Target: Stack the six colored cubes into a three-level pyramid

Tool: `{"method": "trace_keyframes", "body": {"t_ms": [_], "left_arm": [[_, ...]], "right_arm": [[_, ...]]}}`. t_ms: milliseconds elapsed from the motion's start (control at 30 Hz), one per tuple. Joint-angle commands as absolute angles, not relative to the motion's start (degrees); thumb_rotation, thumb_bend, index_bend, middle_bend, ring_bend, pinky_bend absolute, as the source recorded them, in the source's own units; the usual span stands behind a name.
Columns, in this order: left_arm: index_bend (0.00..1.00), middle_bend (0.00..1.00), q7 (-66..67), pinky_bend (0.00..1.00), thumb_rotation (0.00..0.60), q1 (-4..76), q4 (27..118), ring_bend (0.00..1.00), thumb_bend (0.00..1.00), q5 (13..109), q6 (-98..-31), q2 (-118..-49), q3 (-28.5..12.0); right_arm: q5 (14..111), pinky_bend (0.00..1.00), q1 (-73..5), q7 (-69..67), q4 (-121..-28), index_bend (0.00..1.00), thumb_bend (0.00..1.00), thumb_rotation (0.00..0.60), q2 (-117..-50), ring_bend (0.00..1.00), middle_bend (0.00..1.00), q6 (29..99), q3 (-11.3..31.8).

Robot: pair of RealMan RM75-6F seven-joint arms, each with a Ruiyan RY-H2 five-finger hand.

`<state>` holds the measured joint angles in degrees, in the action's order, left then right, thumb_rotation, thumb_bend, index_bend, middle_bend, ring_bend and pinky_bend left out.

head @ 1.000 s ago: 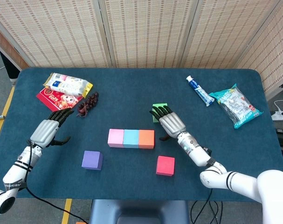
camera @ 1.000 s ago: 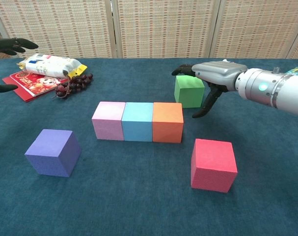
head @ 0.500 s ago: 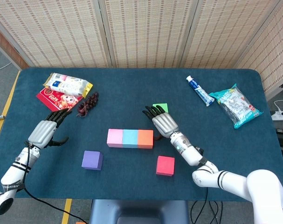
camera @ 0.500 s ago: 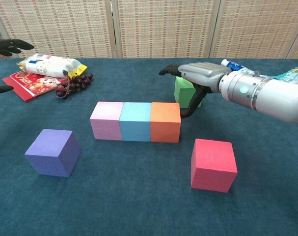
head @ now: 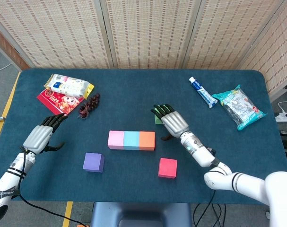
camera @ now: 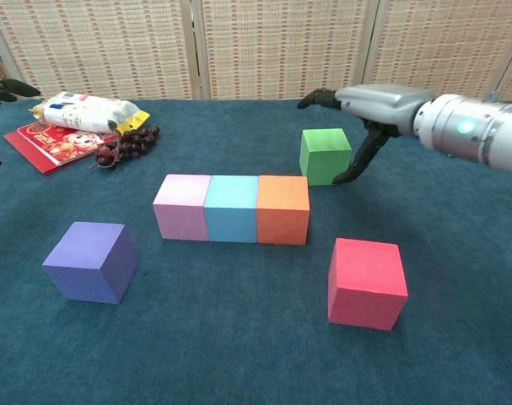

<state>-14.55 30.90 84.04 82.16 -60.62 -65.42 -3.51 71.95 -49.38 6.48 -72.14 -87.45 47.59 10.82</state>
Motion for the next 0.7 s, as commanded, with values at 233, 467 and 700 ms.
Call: {"method": "trace_keyframes", "body": {"t_ms": [233, 467, 700], "left_arm": [[0.14, 0.08, -12.1, 0.09, 0.600, 28.7, 89.3, 0.01, 0.34, 87.3, -62.2, -65.1, 0.7], [0.08, 0.06, -11.3, 0.10, 0.600, 29.0, 92.2, 0.01, 0.34, 88.2, -59.3, -66.4, 2.6], [0.03, 0.02, -8.6, 0.10, 0.600, 29.0, 93.5, 0.00, 0.33, 87.9, -58.0, -67.5, 3.3]], "right_arm": [[71.1, 0.00, -40.9, 3.6, -85.5, 0.00, 0.00, 0.600, -71.5, 0.00, 0.00, 56.3, 11.9], [73.6, 0.00, -35.6, 0.3, -87.9, 0.00, 0.00, 0.600, -66.9, 0.00, 0.00, 61.6, 10.4], [75.6, 0.00, -31.8, -3.1, -87.7, 0.00, 0.00, 0.600, -65.4, 0.00, 0.00, 64.7, 8.8]]}}
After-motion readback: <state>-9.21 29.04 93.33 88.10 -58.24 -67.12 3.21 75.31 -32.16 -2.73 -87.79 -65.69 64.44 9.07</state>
